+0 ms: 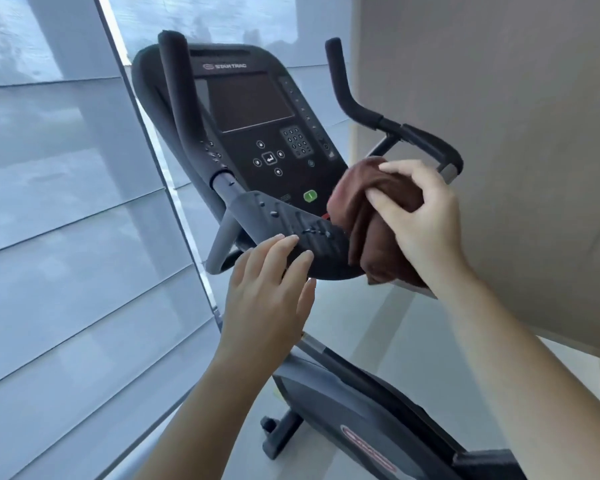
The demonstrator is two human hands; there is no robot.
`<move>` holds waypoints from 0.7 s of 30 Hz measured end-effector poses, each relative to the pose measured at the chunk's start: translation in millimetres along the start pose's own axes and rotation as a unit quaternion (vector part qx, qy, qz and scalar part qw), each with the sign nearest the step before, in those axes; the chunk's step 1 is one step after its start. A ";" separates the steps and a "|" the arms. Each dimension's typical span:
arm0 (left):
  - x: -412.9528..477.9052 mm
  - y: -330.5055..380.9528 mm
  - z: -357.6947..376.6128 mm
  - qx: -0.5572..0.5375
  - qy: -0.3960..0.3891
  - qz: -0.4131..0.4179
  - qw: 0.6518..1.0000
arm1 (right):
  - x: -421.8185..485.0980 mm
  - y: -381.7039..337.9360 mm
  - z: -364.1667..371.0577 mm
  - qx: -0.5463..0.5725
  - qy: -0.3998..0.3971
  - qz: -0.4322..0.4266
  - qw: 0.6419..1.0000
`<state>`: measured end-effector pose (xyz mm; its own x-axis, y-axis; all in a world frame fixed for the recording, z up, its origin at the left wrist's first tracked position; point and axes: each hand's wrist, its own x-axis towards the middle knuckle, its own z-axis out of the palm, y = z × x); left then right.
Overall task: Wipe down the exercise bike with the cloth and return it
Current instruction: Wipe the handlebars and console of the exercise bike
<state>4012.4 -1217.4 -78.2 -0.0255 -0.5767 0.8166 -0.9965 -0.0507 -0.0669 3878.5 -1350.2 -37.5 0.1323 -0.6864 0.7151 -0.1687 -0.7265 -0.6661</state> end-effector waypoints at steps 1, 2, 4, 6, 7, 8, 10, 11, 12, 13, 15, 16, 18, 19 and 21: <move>0.7 -2.3 1.1 -0.001 0.003 0.003 1.000 | 6.7 -1.4 9.9 -0.026 -0.020 0.006 0.999; 1.2 -4.1 2.6 -0.003 0.007 0.005 1.000 | 10.0 -1.4 18.2 -0.056 -0.061 0.014 0.997; 1.9 -6.4 5.4 -0.005 0.011 0.004 1.000 | 6.5 1.1 24.4 -0.102 -0.153 0.020 0.983; 2.2 -8.1 6.3 -0.013 0.010 -0.005 1.000 | -5.3 6.1 19.2 -0.122 -0.196 0.000 0.973; 2.1 -8.7 6.4 -0.019 0.006 -0.010 1.000 | -14.0 8.8 16.2 -0.127 -0.185 -0.018 0.974; 2.3 -9.3 6.3 -0.025 0.001 -0.013 1.000 | -23.8 10.5 14.3 -0.133 -0.157 -0.040 0.978; 3.5 -10.3 5.2 -0.025 -0.011 -0.010 1.000 | -37.1 11.5 14.8 -0.141 -0.101 -0.083 0.981; 4.9 -10.6 4.3 -0.021 -0.016 -0.004 1.000 | -36.5 12.4 15.5 -0.132 -0.099 -0.097 0.982; 6.1 -11.1 3.5 -0.016 -0.020 0.000 1.000 | -29.8 14.3 15.0 -0.111 -0.119 -0.100 0.981; 7.2 -11.3 2.3 -0.013 -0.023 0.003 1.000 | -17.4 16.9 13.4 -0.086 -0.150 -0.090 0.981; 9.2 -10.8 -0.4 -0.006 -0.030 0.004 1.000 | 17.0 25.6 8.1 -0.068 -0.201 -0.035 0.977; 9.8 -9.6 -1.5 0.001 -0.033 0.005 0.999 | 30.3 30.8 5.2 -0.090 -0.215 -0.008 0.972; 10.5 -5.5 -2.2 0.017 -0.033 0.009 0.999 | 36.9 40.1 1.6 -0.131 -0.210 0.004 0.969; 11.3 -2.3 -1.9 0.022 -0.030 0.007 0.999 | 30.2 41.6 -0.2 -0.130 -0.200 -0.016 0.971; 14.4 6.7 0.0 0.026 -0.026 0.000 0.999 | 4.6 40.4 -3.7 -0.104 -0.182 -0.078 0.975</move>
<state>4005.3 -1226.0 -66.9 -0.0191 -0.6188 0.7853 -0.9910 -0.0924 -0.0969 3868.7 -1382.6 -60.4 0.5035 -0.5621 0.6561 -0.3086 -0.8263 -0.4711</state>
